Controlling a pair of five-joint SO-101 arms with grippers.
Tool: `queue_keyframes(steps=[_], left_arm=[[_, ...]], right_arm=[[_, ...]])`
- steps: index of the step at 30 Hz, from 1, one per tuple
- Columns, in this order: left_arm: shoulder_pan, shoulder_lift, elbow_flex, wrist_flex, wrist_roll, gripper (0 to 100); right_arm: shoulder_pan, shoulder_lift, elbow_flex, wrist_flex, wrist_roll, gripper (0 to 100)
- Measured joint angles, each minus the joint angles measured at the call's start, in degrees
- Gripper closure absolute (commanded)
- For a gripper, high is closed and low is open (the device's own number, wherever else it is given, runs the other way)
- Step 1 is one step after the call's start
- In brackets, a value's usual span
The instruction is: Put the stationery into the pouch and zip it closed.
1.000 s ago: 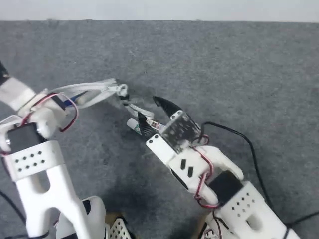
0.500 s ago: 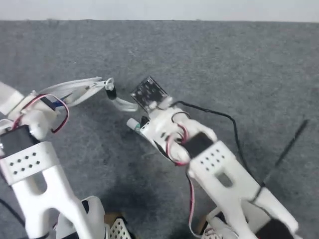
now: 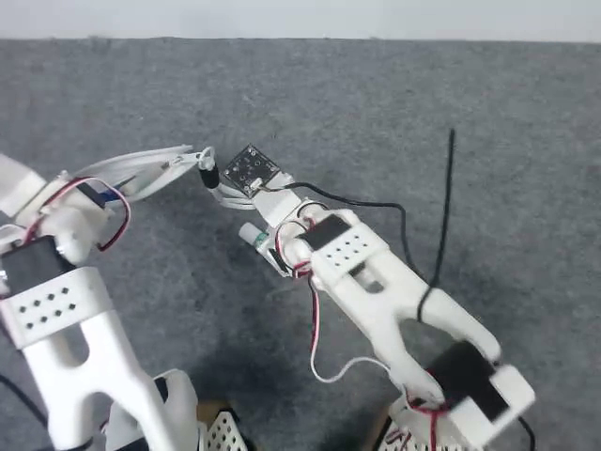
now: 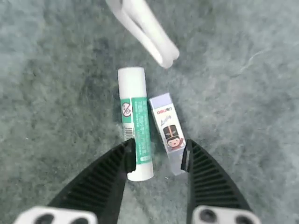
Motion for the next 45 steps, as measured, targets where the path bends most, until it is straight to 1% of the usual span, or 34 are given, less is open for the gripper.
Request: queue_keyframes(steps=[4,8,12,13,16,17,19,22,25,32,38,43,45], left_arm=[[-0.3,0.0,0.0,0.0,0.0,99],[-0.3,0.0,0.0,0.0,0.0,99],[-0.3,0.0,0.0,0.0,0.0,99],[-0.3,0.0,0.0,0.0,0.0,99],[-0.3,0.0,0.0,0.0,0.0,99],[-0.3,0.0,0.0,0.0,0.0,99],[-0.3,0.0,0.0,0.0,0.0,99],[-0.3,0.0,0.0,0.0,0.0,99],[-0.3,0.0,0.0,0.0,0.0,99],[-0.3,0.0,0.0,0.0,0.0,99],[-0.3,0.0,0.0,0.0,0.0,99],[-0.3,0.0,0.0,0.0,0.0,99],[-1.7,0.0,0.0,0.0,0.0,99]], right_arm=[[0.0,5.0,-2.5,0.0,0.3,84.6],[0.0,9.4,-4.1,0.0,3.5,84.6],[-0.1,13.1,-7.1,0.0,4.2,85.1],[-0.1,13.9,-7.7,0.0,4.4,86.7],[0.9,15.6,-9.6,0.0,4.6,98.1],[1.5,15.9,-10.2,0.0,4.6,99.8],[2.5,16.4,-11.2,0.0,4.7,97.4],[3.8,16.5,-12.2,1.1,6.3,99.4],[4.4,16.6,-13.7,4.4,7.8,99.2],[4.4,17.8,-18.3,14.0,8.3,98.6],[4.5,17.8,-21.8,21.5,8.4,86.7],[4.5,17.7,-23.1,26.2,8.4,86.1],[4.5,17.5,-23.1,26.6,8.4,85.8]])
